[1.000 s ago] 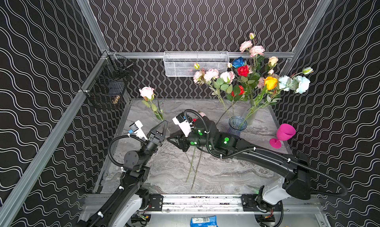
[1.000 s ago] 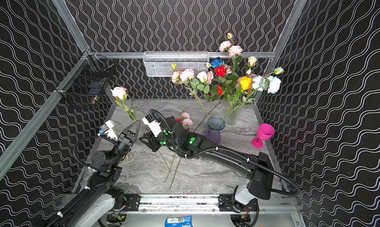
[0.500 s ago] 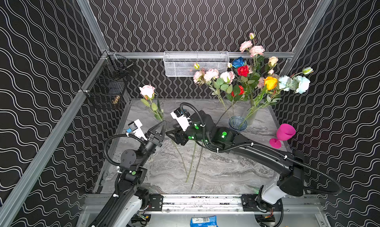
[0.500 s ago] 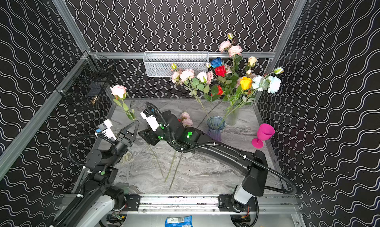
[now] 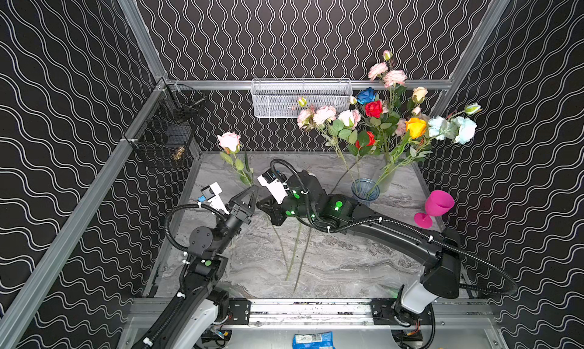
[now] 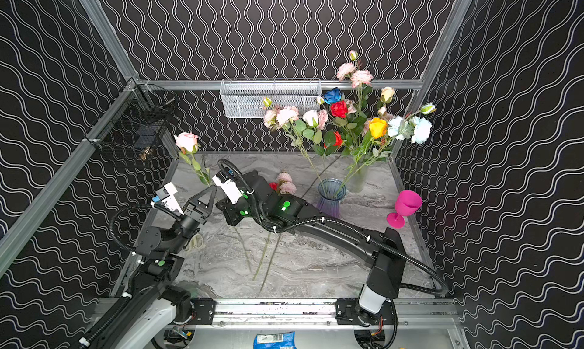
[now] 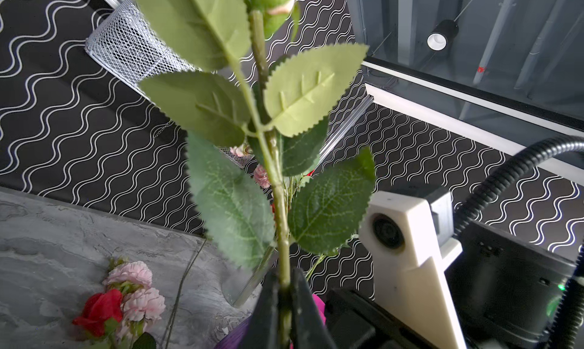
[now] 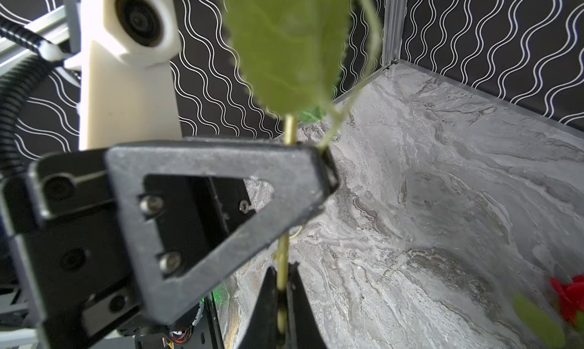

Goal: Arrange the flowers into the vase
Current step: 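Hold the pink rose stem with both grippers together, then open the left gripper and carry the pink rose into the vase with the right gripper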

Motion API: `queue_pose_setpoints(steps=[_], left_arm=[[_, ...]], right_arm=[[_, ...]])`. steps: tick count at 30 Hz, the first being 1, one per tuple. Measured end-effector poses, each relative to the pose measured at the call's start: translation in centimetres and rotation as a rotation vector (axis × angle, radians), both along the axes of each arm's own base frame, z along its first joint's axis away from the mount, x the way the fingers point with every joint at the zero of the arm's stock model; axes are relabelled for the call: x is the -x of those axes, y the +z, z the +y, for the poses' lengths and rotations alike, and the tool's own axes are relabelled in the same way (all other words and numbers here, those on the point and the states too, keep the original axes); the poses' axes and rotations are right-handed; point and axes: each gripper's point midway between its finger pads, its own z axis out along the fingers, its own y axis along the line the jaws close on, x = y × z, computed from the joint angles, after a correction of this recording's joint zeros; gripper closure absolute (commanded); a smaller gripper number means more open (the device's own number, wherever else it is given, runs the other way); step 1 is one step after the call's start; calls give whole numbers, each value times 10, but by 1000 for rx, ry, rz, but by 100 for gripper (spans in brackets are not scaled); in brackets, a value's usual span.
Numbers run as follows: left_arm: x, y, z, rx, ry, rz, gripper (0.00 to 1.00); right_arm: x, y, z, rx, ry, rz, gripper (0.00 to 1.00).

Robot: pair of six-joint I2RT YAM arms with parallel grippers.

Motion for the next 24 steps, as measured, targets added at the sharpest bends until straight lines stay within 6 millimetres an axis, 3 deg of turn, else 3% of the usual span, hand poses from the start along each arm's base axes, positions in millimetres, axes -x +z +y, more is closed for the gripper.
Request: queue_pose_setpoints(steps=[2,3,7,11,13,18,20,24], left_arm=[[6,4,3,-1,5,-4,8],[10,7,5,1,13,-10,4],[30,24,26,-3,109,-31,2],[41,26,53,-13,245,27,3],[37,9,65,-42,316,115,3],[17,-71,77,-142,411,408,4],[12,-102,75,-191,410,507,4],[8,-137,69,-228,383,608,5]], right_arm=[[-1,-3,-1,2,-6,3,100],[-1,-5,-2,5,-14,3,100],[-4,0,-18,6,-68,-22,100],[-15,28,-45,-32,-160,-77,100],[-21,53,-62,-64,-221,-130,100],[-39,130,-121,-131,-425,-332,100],[-56,156,-158,-137,-548,-407,100],[-83,195,-241,-133,-822,-504,100]])
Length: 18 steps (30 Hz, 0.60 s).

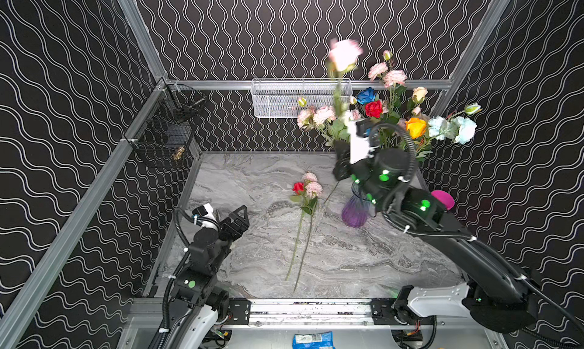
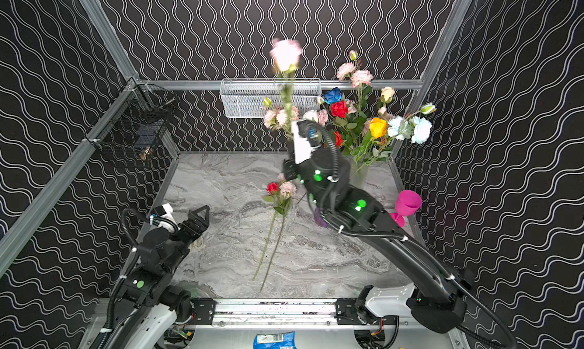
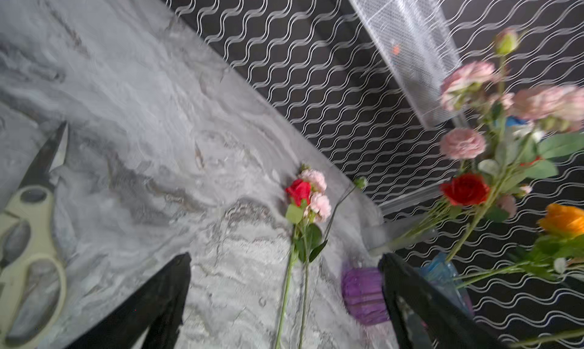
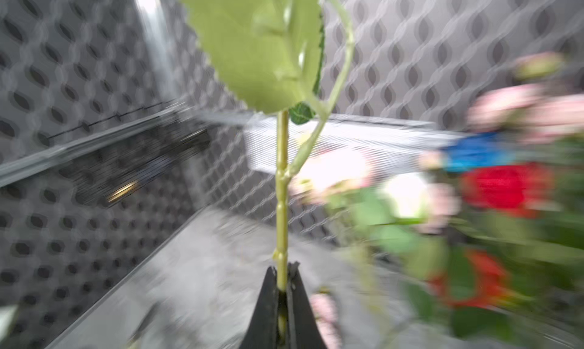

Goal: Arrange the flowers into the vase
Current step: 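Open the left gripper and carry the pink rose into the vase with the right gripper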

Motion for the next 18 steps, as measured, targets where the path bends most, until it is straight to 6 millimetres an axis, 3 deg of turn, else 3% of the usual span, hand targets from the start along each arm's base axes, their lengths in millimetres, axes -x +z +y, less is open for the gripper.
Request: queue_pose_setpoints(steps=[3,7,14,17,18], left_arm=[[-1,-19,-6,-11,-32,51,6],[-3,-43,-12,-13,-61,108,8],[-3,-53,-23,2,-114,136,9],[-3,-50,-23,6,-116,122,8],[-3,-48,-24,10,-121,115,8]], right_arm=[[-9,19,-51,-7,-172,-45,100],[-35,14,-93,30,-353,-47,100],[-82,-20,-123,90,-478,21,100],[-95,-40,-117,94,-462,60,100],[-98,-49,-112,91,-442,82,90]])
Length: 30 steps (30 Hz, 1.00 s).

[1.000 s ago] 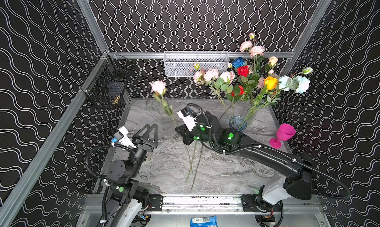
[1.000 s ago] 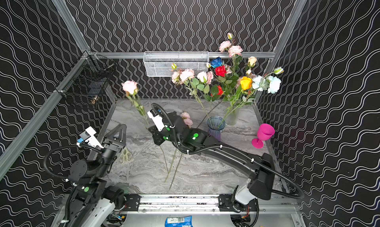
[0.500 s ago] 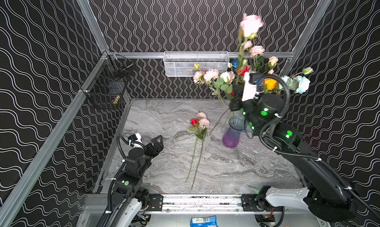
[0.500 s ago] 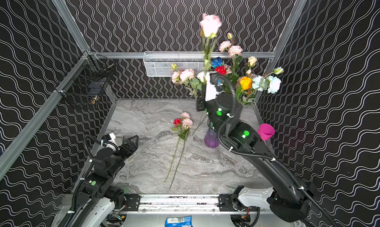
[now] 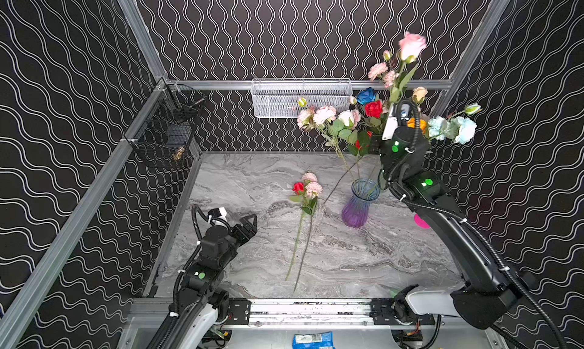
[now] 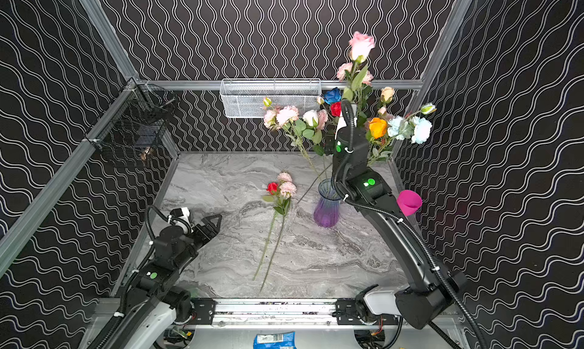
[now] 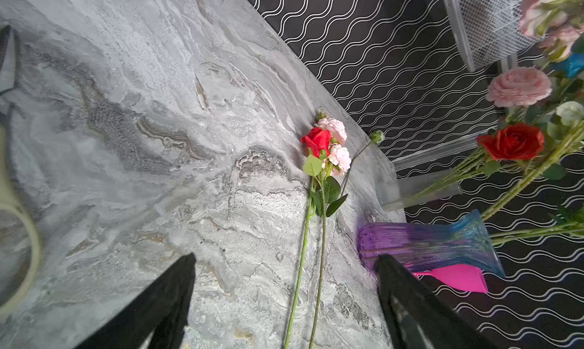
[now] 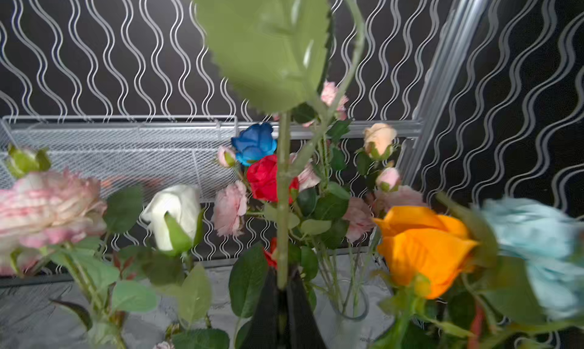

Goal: Arrange the flowers into the vase
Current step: 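Open the left gripper and carry the pink rose into the vase with the right gripper, then release the pink rose with the right gripper while the left grasps another stem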

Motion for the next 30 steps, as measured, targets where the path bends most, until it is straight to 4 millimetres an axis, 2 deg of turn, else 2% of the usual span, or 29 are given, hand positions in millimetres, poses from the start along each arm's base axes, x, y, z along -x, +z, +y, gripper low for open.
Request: queue_pose_setpoints(steps=[1,4,7,9,11,17,19,22,26,28,30], left_arm=[[0,1,-1,3,-4,-6,8],[1,3,0,5,-4,-15,8],[1,1,0,4,-4,-11,8],[1,-1,-2,3,-9,-2,8],[0,-4,-3,1,-17,12,9],[-9,-16,-16,-22,-80,69,35],[-17,-20,-27,-48,-136,117,45],[-28,-27,-50,-94,-235,170,53],[-26,-39,-95,-208,-388,207,53],[-28,-41,-126,-304,-467,198,53],[-31,-47,-150,-389,-520,200,54]], right_arm=[[-2,-11,4,1,13,24,84],[-3,-45,4,3,12,98,80],[2,-65,2,-8,15,139,71],[8,-63,0,-28,18,132,64],[13,-55,-2,-50,22,113,63],[39,-19,2,-154,123,35,63],[53,-6,10,-192,186,5,65],[74,-4,28,-206,271,0,68],[106,-19,56,-184,375,32,70],[118,-29,59,-167,394,52,70],[124,-37,57,-165,400,64,71]])
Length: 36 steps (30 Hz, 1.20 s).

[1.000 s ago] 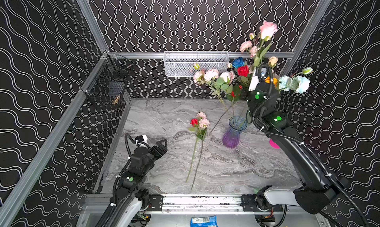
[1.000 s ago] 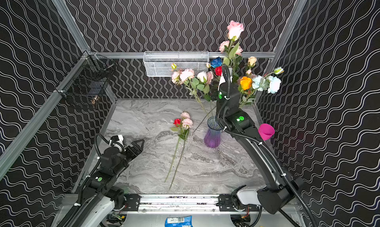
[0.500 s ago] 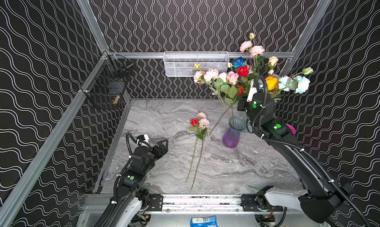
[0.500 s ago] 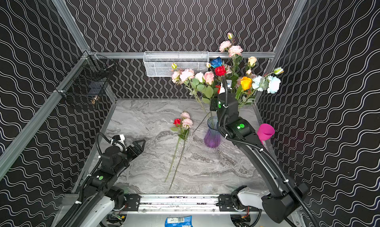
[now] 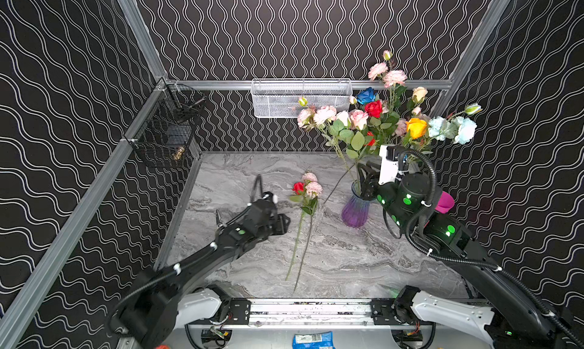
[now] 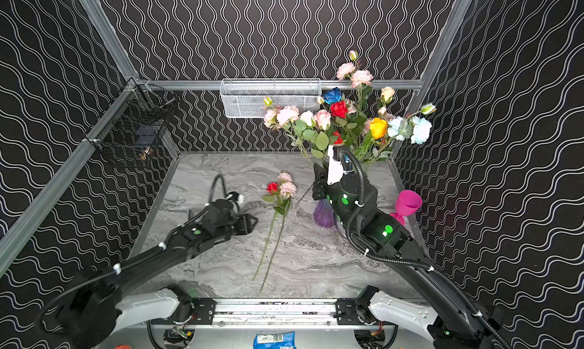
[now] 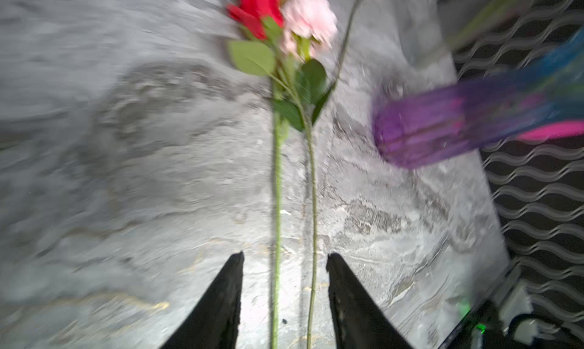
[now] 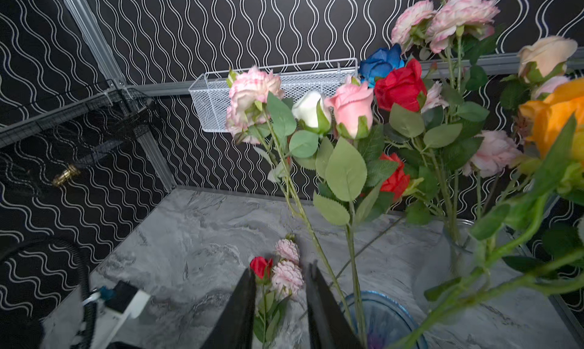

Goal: Arrange the flowers into the vase

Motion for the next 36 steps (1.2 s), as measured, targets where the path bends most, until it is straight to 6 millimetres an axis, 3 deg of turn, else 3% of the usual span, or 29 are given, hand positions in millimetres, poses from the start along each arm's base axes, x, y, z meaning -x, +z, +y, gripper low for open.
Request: queue_pose_setpoints(steps=[4,9,11,16,19,23,25,28,32,36], left_arm=[[-4,-24,-46,-166,-112,-8,62],[2,-47,-94,-339,-227,-39,63],[5,-58,-96,-400,-237,-38,63],[13,-84,-79,-523,-225,-18,66],[25,-105,-69,-571,-241,15,73],[26,-108,-73,-561,-235,-13,91],[26,-107,-72,-560,-230,-24,99],[32,-98,-56,-582,-224,-23,100],[32,-53,-49,-511,-185,-107,100],[32,6,-41,-390,-140,-227,100]], right_arm=[[10,-15,-11,-2,-14,21,71],[17,-16,-23,-12,-37,17,71],[18,-17,-24,-14,-37,16,70],[20,-23,-26,-12,-37,24,70],[21,-24,-27,-20,-37,26,70],[23,-27,-26,-27,-26,30,70],[24,-29,-25,-30,-16,33,70],[22,-29,-22,-32,-12,34,70],[19,-26,-13,-34,13,37,70],[16,-24,-8,-39,25,36,70]])
